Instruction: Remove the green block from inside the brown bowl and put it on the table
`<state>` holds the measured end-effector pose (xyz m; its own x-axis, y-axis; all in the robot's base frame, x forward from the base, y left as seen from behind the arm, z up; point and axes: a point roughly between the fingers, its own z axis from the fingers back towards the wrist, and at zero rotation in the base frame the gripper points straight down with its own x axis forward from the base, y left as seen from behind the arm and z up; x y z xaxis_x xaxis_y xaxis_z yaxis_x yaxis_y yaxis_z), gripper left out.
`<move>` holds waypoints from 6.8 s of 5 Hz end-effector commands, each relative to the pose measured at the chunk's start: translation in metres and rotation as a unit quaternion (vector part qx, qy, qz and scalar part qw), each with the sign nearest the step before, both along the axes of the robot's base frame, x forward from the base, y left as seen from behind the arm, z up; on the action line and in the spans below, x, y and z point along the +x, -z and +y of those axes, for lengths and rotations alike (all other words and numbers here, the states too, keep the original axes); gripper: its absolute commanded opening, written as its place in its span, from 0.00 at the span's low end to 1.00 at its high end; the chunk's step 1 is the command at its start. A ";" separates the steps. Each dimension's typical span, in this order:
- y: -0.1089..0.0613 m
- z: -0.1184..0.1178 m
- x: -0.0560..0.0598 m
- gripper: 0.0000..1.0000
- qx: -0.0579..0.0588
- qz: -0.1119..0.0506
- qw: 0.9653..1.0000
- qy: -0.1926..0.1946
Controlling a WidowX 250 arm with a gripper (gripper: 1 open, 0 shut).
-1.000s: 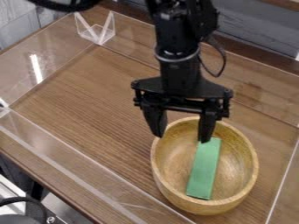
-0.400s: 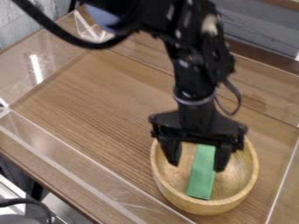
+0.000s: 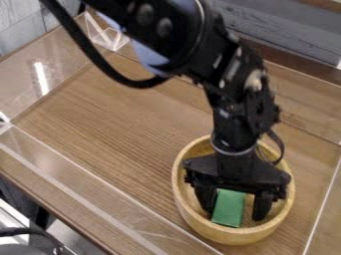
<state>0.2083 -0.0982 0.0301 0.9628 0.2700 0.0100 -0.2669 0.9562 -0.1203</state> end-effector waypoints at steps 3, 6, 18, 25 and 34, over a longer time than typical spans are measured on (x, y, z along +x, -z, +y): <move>-0.016 -0.001 0.002 0.00 -0.003 -0.005 1.000 0.012; -0.034 -0.001 -0.003 0.00 0.001 0.012 1.000 0.027; -0.146 0.093 -0.001 0.00 -0.010 -0.021 0.998 0.053; -0.064 0.091 -0.011 0.00 0.021 -0.028 0.995 0.099; -0.058 0.117 -0.009 0.00 0.006 -0.021 0.996 0.081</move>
